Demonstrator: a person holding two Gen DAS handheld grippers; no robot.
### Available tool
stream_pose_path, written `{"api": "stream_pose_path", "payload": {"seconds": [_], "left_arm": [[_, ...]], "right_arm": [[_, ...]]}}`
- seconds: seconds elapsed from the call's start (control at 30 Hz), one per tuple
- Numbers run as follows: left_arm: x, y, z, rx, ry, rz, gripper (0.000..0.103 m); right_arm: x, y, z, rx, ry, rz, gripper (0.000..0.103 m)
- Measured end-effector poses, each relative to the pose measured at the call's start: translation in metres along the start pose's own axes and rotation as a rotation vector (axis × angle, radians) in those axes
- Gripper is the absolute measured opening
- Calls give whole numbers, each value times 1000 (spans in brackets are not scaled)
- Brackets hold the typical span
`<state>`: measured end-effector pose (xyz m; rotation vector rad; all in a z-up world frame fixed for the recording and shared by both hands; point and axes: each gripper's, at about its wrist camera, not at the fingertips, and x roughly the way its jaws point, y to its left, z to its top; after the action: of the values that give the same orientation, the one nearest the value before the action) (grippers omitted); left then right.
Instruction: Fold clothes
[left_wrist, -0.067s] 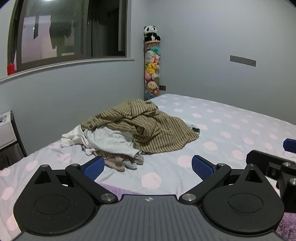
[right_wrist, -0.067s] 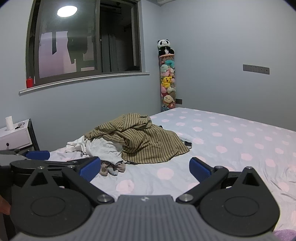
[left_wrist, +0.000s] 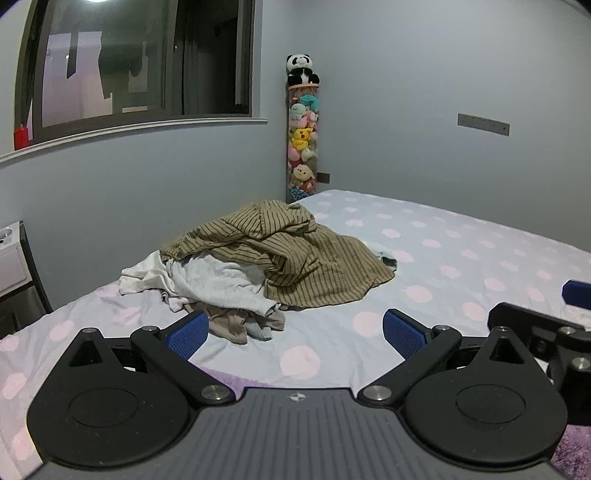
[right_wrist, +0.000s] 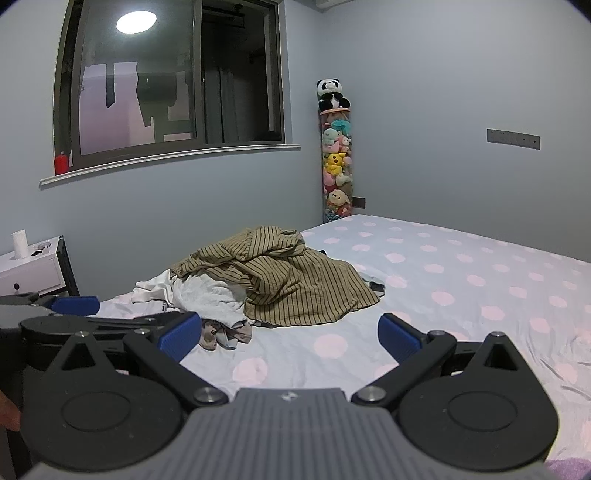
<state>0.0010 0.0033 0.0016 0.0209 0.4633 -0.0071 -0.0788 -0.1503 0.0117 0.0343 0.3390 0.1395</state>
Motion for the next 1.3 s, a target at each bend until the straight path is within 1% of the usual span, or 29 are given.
{"api": "stream_pose_path", "payload": {"seconds": [0.23, 0.37, 0.6, 0.77, 0.93, 1.3], "left_arm": [[1, 12, 6, -56, -24, -38, 102], [-9, -12, 2, 4, -77, -22, 101], [-4, -6, 3, -4, -59, -20, 100], [-1, -3, 2, -16, -38, -45, 100], [-2, -5, 2, -10, -33, -13, 99], [-1, -1, 2, -21, -26, -38, 98]], "right_arm": [[5, 5, 0, 16, 14, -3, 102], [0, 6, -5, 43, 2, 5, 102], [-1, 3, -5, 46, 8, 6, 102], [0, 3, -5, 47, 12, 9, 102], [0, 3, -6, 43, 15, 15, 102], [0, 4, -10, 42, 29, 11, 102]]}}
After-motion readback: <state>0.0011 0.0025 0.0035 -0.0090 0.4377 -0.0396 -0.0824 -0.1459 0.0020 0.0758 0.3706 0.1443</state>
